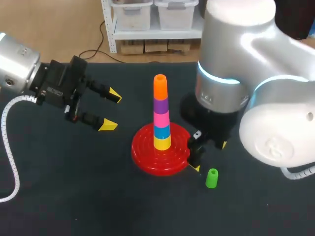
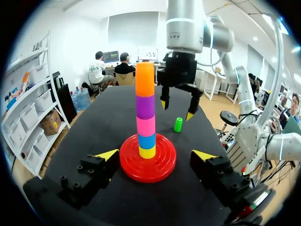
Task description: Pick up and stack the cylinders on the red base in this order: pink,purple,orange,green
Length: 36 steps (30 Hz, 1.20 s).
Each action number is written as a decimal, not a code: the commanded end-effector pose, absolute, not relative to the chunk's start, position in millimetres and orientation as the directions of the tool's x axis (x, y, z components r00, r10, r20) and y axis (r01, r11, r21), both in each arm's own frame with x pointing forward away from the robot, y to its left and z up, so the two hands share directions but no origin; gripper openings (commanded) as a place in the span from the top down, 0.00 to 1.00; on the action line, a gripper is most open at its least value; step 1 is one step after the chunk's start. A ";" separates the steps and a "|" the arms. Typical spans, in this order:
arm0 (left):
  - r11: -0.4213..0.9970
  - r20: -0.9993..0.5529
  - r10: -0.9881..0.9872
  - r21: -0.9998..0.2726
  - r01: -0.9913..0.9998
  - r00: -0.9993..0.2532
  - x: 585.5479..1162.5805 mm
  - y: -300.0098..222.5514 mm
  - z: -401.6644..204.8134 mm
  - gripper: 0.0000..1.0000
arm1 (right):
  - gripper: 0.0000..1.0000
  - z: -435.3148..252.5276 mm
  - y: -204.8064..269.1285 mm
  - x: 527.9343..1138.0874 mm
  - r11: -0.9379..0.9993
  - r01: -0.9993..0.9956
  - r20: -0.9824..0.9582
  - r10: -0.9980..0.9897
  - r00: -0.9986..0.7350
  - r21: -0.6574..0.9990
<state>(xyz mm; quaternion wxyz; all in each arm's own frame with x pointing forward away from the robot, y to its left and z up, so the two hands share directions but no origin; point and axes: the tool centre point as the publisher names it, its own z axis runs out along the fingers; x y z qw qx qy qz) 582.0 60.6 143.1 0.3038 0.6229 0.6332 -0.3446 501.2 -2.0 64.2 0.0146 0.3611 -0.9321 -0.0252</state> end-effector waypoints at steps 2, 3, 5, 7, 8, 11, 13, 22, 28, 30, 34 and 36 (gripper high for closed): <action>-0.014 -0.816 0.577 -0.055 0.998 -0.037 581.6 61.7 142.3 0.00 | 0.00 52.5 -10.5 497.3 0.761 -0.647 0.009 -0.648 -0.762 0.042; -0.014 -0.816 0.577 -0.055 0.998 -0.037 581.6 61.7 142.3 0.00 | 0.00 51.7 -12.5 496.7 0.765 -0.643 0.015 -0.644 -0.765 0.036; -0.014 -0.816 0.577 -0.055 0.998 -0.037 581.6 61.7 142.3 0.00 | 0.00 51.1 -15.0 496.0 0.773 -0.633 0.016 -0.634 -0.773 0.028; -0.014 -0.816 0.577 -0.055 0.998 -0.037 581.6 61.7 142.3 0.00 | 0.00 50.1 -16.1 494.9 0.776 -0.631 0.025 -0.631 -0.775 0.020; -0.014 -0.816 0.577 -0.055 0.998 -0.037 581.6 61.7 142.3 0.00 | 0.00 49.2 -16.6 494.2 0.777 -0.629 0.026 -0.629 -0.777 0.019; -0.014 -0.816 0.577 -0.055 0.998 -0.037 581.6 61.7 142.3 0.00 | 0.00 45.7 -16.7 492.0 0.780 -0.625 0.034 -0.625 -0.780 0.015; -0.014 -0.816 0.577 -0.055 0.998 -0.037 581.6 61.7 142.3 0.00 | 0.00 44.1 -16.9 491.7 0.782 -0.623 0.038 -0.623 -0.781 0.012; -0.014 -0.816 0.577 -0.055 0.998 -0.037 581.6 61.7 142.3 0.00 | 0.14 39.8 -18.7 492.3 0.797 -0.604 0.032 -0.604 -0.796 0.008; -0.014 -0.816 0.577 -0.055 0.998 -0.037 581.6 61.7 142.3 0.00 | 0.21 36.8 -18.4 491.0 0.802 -0.597 0.014 -0.597 -0.802 -0.005; -0.014 -0.816 0.577 -0.055 0.998 -0.037 581.6 61.7 142.3 0.00 | 0.21 36.0 -18.7 490.4 0.810 -0.587 -0.003 -0.587 -0.810 -0.007; -0.014 -0.816 0.577 -0.055 0.998 -0.037 581.6 61.7 142.3 0.00 | 0.24 34.5 -18.9 489.5 0.816 -0.578 -0.025 -0.578 -0.815 -0.010; -0.014 -0.816 0.577 -0.055 0.998 -0.037 581.6 61.7 142.3 0.00 | 0.26 33.4 -18.8 489.0 0.818 -0.575 -0.031 -0.575 -0.817 -0.008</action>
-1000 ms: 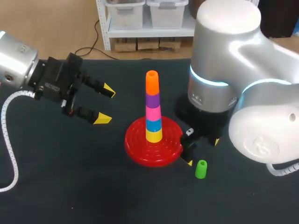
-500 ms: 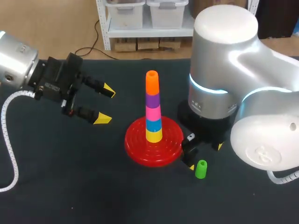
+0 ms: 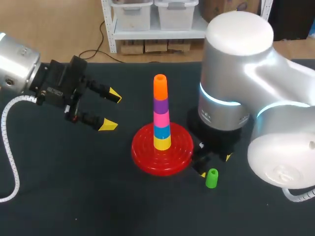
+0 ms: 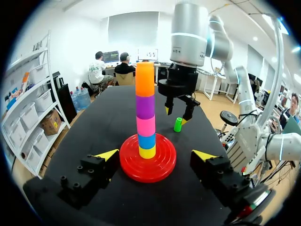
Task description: Pick up and stack the cylinders on the red base in this order: pink,purple,orange,green
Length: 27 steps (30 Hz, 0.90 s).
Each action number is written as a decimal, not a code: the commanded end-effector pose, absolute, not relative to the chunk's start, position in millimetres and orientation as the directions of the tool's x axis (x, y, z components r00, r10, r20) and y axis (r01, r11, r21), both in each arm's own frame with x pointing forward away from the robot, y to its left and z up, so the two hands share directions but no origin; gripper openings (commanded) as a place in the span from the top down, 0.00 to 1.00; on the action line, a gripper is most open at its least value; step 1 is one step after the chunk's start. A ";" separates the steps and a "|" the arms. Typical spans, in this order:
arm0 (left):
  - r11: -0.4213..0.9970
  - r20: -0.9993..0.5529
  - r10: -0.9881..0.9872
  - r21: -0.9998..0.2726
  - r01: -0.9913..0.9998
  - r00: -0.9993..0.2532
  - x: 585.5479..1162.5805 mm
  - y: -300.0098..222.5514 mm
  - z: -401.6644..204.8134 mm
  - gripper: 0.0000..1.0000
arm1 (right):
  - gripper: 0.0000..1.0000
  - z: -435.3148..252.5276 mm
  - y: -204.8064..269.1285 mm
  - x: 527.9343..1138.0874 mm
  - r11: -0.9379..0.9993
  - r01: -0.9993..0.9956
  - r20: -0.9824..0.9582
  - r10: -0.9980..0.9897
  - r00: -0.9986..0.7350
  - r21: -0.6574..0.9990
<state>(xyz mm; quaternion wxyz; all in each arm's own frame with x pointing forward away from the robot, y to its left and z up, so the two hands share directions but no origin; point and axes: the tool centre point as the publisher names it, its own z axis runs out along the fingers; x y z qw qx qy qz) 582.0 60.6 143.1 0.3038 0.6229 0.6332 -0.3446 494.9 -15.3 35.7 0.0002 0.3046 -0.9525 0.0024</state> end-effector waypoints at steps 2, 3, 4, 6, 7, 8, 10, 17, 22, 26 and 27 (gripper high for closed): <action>-0.014 -0.816 0.577 -0.055 0.998 -0.037 581.6 61.7 142.3 0.00 | 0.29 32.6 -18.5 488.5 0.818 -0.575 -0.035 -0.575 -0.817 -0.012; -0.014 -0.816 0.577 -0.055 0.998 -0.037 581.6 61.7 142.3 0.00 | 0.30 31.9 -18.6 488.5 0.818 -0.575 -0.036 -0.575 -0.818 -0.012; -0.014 -0.816 0.577 -0.055 0.998 -0.037 581.6 61.7 142.3 0.00 | 0.34 31.5 -18.7 488.7 0.819 -0.573 -0.037 -0.573 -0.819 -0.012; -0.014 -0.816 0.577 -0.055 0.998 -0.037 581.6 61.7 142.3 0.00 | 0.42 31.0 -18.6 488.9 0.819 -0.574 -0.039 -0.574 -0.818 -0.013; -0.014 -0.816 0.577 -0.055 0.998 -0.037 581.6 61.7 142.3 0.00 | 0.47 30.6 -18.5 489.0 0.818 -0.575 -0.037 -0.576 -0.817 -0.016; -0.014 -0.816 0.577 -0.055 0.998 -0.037 581.6 61.7 142.3 0.00 | 0.50 30.3 -18.4 489.1 0.817 -0.576 -0.036 -0.576 -0.817 -0.017; -0.014 -0.816 0.577 -0.055 0.998 -0.037 581.6 61.7 142.3 0.00 | 0.52 29.6 -18.5 489.4 0.817 -0.576 -0.036 -0.577 -0.816 -0.017; -0.014 -0.816 0.577 -0.055 0.998 -0.037 581.6 61.7 142.3 0.00 | 0.55 26.9 -19.2 489.3 0.817 -0.576 -0.034 -0.577 -0.816 -0.014; -0.014 -0.816 0.577 -0.055 0.998 -0.037 581.6 61.7 142.3 0.00 | 0.58 26.7 -18.3 489.3 0.816 -0.578 -0.038 -0.578 -0.815 -0.009; -0.014 -0.816 0.577 -0.055 0.998 -0.037 581.6 61.7 142.3 0.00 | 0.60 28.0 -16.7 489.2 0.813 -0.582 -0.042 -0.582 -0.812 -0.008; -0.014 -0.816 0.577 -0.055 0.998 -0.037 581.6 61.7 142.3 0.00 | 0.60 28.2 -16.1 488.7 0.811 -0.585 -0.043 -0.584 -0.810 -0.007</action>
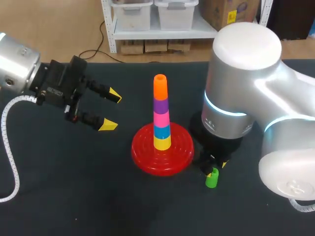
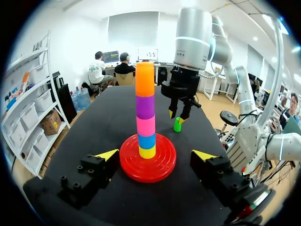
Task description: Pick up and stack the cylinders on the red base in this order: pink,purple,orange,green
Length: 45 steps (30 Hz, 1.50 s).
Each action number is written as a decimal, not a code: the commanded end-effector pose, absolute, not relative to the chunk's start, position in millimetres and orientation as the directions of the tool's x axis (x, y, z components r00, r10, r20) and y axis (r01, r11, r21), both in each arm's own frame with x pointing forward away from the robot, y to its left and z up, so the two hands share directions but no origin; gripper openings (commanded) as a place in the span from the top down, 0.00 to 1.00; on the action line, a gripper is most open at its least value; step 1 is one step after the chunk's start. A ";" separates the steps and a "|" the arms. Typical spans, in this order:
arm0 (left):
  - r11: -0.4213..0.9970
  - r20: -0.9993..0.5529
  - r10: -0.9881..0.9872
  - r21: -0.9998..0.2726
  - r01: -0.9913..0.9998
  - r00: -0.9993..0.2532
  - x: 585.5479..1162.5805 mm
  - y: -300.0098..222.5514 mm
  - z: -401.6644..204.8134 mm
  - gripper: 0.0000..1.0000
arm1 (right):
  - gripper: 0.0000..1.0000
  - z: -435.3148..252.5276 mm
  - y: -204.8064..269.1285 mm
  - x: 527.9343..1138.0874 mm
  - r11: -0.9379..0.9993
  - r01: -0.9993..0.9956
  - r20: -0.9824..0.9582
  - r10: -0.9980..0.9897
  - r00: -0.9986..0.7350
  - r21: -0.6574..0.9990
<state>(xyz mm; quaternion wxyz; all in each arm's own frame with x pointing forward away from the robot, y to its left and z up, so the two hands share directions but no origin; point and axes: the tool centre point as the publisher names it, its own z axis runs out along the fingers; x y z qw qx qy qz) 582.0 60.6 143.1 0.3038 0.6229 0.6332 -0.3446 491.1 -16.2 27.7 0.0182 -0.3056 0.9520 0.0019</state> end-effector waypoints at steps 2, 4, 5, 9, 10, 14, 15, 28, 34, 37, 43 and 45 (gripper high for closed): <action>-0.014 -0.816 0.577 -0.055 0.998 -0.037 581.6 61.7 142.3 0.00 | 0.60 28.5 -15.6 487.9 0.810 -0.586 -0.044 -0.585 -0.810 -0.005; -0.014 -0.816 0.577 -0.055 0.998 -0.037 581.6 61.7 142.3 0.00 | 0.60 29.0 -15.6 487.3 0.810 -0.586 -0.046 -0.585 -0.809 -0.004; -0.014 -0.816 0.577 -0.055 0.998 -0.037 581.6 61.7 142.3 0.00 | 0.60 29.3 -15.8 486.8 0.811 -0.586 -0.047 -0.585 -0.810 -0.005; -0.014 -0.816 0.577 -0.055 0.998 -0.037 581.6 61.7 142.3 0.00 | 0.62 28.9 -16.2 485.3 0.812 -0.584 -0.048 -0.584 -0.810 -0.006; -0.014 -0.816 0.577 -0.055 0.998 -0.037 581.6 61.7 142.3 0.00 | 0.62 28.6 -16.3 485.0 0.812 -0.583 -0.049 -0.583 -0.811 -0.005; -0.014 -0.816 0.577 -0.055 0.998 -0.037 581.6 61.7 142.3 0.00 | 0.64 27.8 -16.2 484.5 0.814 -0.581 -0.052 -0.580 -0.813 -0.003; -0.014 -0.816 0.577 -0.055 0.998 -0.037 581.6 61.7 142.3 0.00 | 0.65 27.7 -16.1 484.3 0.813 -0.582 -0.053 -0.581 -0.812 -0.002; -0.014 -0.816 0.577 -0.055 0.998 -0.037 581.6 61.7 142.3 0.00 | 1.00 30.1 -14.2 482.9 0.808 -0.589 -0.047 -0.589 -0.807 -0.010; -0.014 -0.816 0.577 -0.055 0.998 -0.037 581.6 61.7 142.3 0.00 | 1.00 42.1 -13.8 486.4 0.805 -0.593 -0.066 -0.592 -0.803 -0.005; -0.014 -0.816 0.577 -0.055 0.998 -0.037 581.6 61.7 142.3 0.00 | 1.00 59.2 -15.8 492.6 0.803 -0.596 -0.091 -0.594 -0.799 -0.002; -0.014 -0.816 0.577 -0.055 0.998 -0.037 581.6 61.7 142.3 0.00 | 1.00 108.0 -26.4 516.5 0.775 -0.632 -0.106 -0.630 -0.769 -0.017; -0.014 -0.816 0.577 -0.055 0.998 -0.037 581.6 61.7 142.3 0.00 | 1.00 127.6 -32.7 527.2 0.764 -0.645 -0.119 -0.640 -0.759 -0.003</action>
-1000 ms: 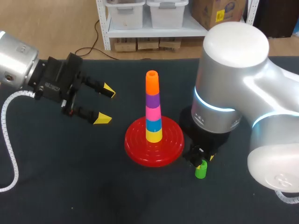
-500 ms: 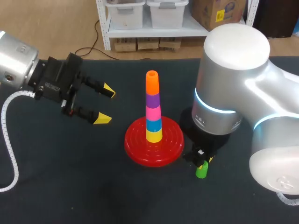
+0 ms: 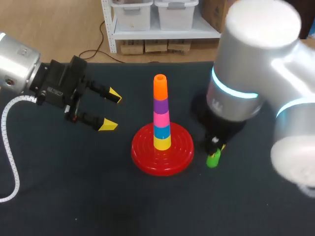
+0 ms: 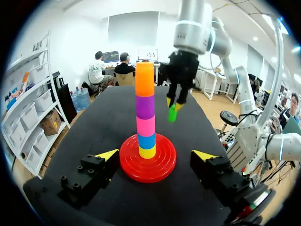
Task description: Pick up and stack the cylinders on the red base in this order: pink,purple,orange,green
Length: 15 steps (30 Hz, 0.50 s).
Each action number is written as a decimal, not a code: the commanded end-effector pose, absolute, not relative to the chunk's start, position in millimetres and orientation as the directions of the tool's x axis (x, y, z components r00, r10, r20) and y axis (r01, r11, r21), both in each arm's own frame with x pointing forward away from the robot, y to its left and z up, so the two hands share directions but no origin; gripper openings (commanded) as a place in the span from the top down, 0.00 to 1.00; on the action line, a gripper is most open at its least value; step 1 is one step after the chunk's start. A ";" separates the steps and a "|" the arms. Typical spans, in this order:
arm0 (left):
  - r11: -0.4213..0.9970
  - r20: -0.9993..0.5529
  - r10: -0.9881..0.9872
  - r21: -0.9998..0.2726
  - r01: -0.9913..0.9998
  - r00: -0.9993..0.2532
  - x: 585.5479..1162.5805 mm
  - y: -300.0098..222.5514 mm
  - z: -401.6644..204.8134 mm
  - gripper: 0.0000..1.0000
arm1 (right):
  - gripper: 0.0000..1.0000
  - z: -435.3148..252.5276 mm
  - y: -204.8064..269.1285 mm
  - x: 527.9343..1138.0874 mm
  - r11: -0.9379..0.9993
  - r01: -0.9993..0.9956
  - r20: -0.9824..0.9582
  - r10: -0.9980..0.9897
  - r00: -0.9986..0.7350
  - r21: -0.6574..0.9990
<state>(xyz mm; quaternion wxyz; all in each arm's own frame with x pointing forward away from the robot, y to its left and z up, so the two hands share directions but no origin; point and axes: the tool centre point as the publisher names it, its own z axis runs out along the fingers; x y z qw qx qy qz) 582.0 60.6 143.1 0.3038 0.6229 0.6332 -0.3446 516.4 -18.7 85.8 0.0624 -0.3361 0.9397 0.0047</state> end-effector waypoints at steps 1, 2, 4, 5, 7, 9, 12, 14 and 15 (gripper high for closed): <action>-0.014 -0.816 0.577 -0.055 0.998 -0.037 581.6 61.7 142.3 0.00 | 1.00 136.9 -34.5 531.9 0.758 -0.652 -0.122 -0.647 -0.753 0.003; -0.014 -0.816 0.577 -0.055 0.998 -0.037 581.6 61.7 142.3 0.00 | 1.00 146.5 -36.3 536.9 0.753 -0.658 -0.124 -0.653 -0.747 0.002; -0.014 -0.816 0.577 -0.055 0.998 -0.037 581.6 61.7 142.3 0.00 | 1.00 167.2 -37.9 546.1 0.731 -0.682 -0.137 -0.676 -0.724 -0.006; -0.014 -0.816 0.577 -0.055 0.998 -0.037 581.6 61.7 142.3 0.00 | 1.00 177.1 -38.4 552.1 0.723 -0.691 -0.140 -0.685 -0.715 -0.013; -0.014 -0.816 0.577 -0.055 0.998 -0.037 581.6 61.7 142.3 0.00 | 1.00 196.2 -38.0 561.3 0.702 -0.712 -0.146 -0.707 -0.692 -0.030; -0.014 -0.816 0.577 -0.055 0.998 -0.037 581.6 61.7 142.3 0.00 | 1.00 215.1 -36.0 570.8 0.680 -0.732 -0.153 -0.728 -0.669 -0.038; -0.014 -0.816 0.577 -0.055 0.998 -0.037 581.6 61.7 142.3 0.00 | 1.00 239.6 -28.9 583.1 0.638 -0.768 -0.150 -0.766 -0.625 -0.062; -0.014 -0.816 0.577 -0.055 0.998 -0.037 581.6 61.7 142.3 0.00 | 1.00 253.6 -22.0 590.5 0.606 -0.791 -0.141 -0.792 -0.593 -0.079; -0.014 -0.816 0.577 -0.055 0.998 -0.037 581.6 61.7 142.3 0.00 | 1.00 259.7 -17.8 593.7 0.590 -0.803 -0.138 -0.805 -0.577 -0.082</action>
